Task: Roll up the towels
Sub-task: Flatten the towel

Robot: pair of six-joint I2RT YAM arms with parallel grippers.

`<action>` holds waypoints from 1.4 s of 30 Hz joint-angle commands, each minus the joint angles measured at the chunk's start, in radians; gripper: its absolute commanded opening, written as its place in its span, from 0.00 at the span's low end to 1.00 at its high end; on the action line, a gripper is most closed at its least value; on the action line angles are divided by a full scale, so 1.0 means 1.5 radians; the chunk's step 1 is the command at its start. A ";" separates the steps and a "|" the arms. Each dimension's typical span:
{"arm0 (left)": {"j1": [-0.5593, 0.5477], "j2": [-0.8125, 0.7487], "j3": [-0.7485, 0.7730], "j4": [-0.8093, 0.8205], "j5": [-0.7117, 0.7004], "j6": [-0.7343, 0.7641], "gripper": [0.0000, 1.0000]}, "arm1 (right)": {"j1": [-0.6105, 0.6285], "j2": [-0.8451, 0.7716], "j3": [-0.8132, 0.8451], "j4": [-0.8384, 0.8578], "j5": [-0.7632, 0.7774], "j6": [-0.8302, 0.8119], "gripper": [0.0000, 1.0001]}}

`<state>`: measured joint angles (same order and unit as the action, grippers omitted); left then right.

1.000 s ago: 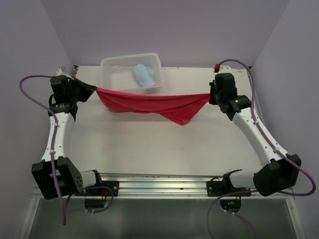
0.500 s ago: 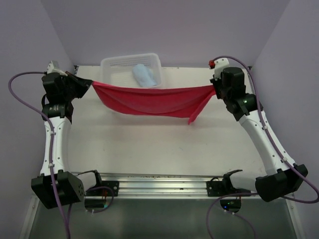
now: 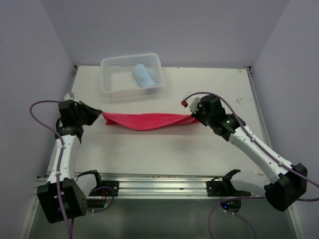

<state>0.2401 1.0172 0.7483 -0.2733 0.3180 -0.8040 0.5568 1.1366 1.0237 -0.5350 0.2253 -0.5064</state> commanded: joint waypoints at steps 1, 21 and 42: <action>0.007 -0.015 -0.032 0.030 0.014 0.027 0.00 | -0.003 -0.009 -0.025 0.049 0.018 -0.011 0.00; 0.012 -0.073 0.200 -0.047 -0.043 -0.078 0.00 | -0.003 -0.091 0.194 -0.068 0.082 -0.025 0.00; 0.000 -0.289 0.178 -0.262 -0.244 -0.109 0.00 | -0.003 -0.269 0.150 -0.222 0.127 0.069 0.00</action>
<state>0.2405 0.5804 1.0500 -0.6357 0.0116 -0.9588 0.5552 0.6964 1.3010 -0.8299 0.3462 -0.4000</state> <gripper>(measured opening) 0.015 0.015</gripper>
